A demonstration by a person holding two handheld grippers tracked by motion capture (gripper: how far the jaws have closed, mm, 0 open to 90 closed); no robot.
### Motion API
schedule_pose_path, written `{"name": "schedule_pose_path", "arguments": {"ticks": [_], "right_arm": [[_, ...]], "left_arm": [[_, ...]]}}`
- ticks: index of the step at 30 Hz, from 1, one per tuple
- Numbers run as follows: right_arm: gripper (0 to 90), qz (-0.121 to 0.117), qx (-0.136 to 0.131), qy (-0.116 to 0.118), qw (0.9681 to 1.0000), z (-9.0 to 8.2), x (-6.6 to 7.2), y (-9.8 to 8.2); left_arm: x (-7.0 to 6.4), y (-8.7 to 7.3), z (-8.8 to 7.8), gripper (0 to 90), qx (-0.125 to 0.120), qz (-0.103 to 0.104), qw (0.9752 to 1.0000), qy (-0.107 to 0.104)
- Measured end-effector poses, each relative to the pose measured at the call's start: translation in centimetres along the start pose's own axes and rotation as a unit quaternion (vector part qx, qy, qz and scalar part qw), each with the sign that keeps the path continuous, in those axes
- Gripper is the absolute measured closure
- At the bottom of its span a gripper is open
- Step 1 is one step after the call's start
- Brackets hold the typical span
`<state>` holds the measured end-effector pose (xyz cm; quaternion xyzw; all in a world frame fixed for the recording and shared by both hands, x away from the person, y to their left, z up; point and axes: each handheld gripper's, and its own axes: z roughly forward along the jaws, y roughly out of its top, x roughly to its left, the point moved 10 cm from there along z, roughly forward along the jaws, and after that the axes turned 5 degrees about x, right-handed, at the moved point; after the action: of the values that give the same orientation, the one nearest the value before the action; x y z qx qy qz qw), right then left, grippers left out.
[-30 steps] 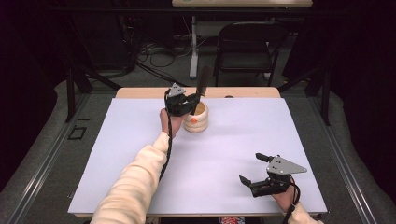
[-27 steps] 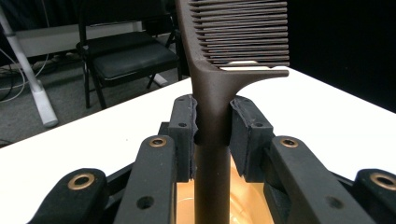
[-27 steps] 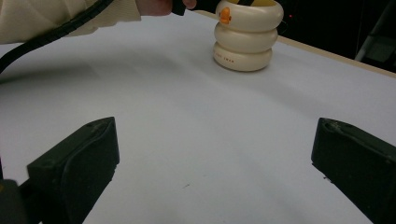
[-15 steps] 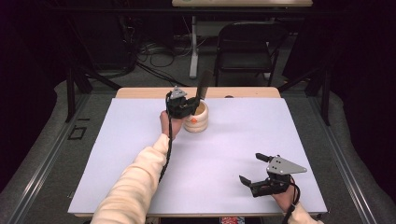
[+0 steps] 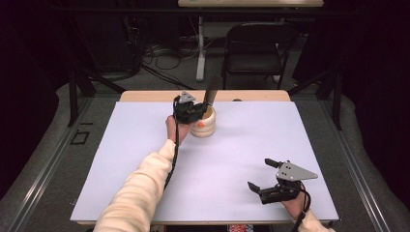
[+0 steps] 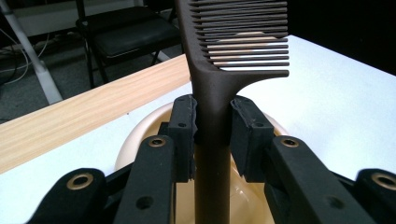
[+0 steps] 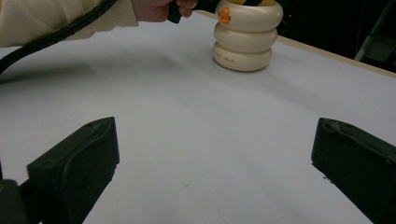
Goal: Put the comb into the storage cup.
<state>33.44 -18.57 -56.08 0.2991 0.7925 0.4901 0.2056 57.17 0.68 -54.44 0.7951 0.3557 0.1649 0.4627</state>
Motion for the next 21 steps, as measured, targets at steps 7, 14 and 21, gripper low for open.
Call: {"name": "schedule_pose_path", "arguments": {"ticks": [7, 14, 21], "right_arm": [[0.2, 0.000, 0.000, 0.000, 1.0000, 0.0, 0.0, 0.0], [0.2, -0.001, 0.000, 0.000, 1.0000, 0.0, 0.0, 0.0], [0.2, -0.001, 0.000, 0.000, 1.0000, 0.0, 0.0, 0.0]], "left_arm": [[-0.5, 0.1, -0.6, 57.3, -0.004, 0.000, 0.9999, -0.015], [-0.4, 0.6, -1.8, 44.3, -0.014, 0.002, 0.9999, -0.009], [-0.7, 0.7, -3.2, 32.2, -0.006, 0.016, 0.9998, -0.010]]}}
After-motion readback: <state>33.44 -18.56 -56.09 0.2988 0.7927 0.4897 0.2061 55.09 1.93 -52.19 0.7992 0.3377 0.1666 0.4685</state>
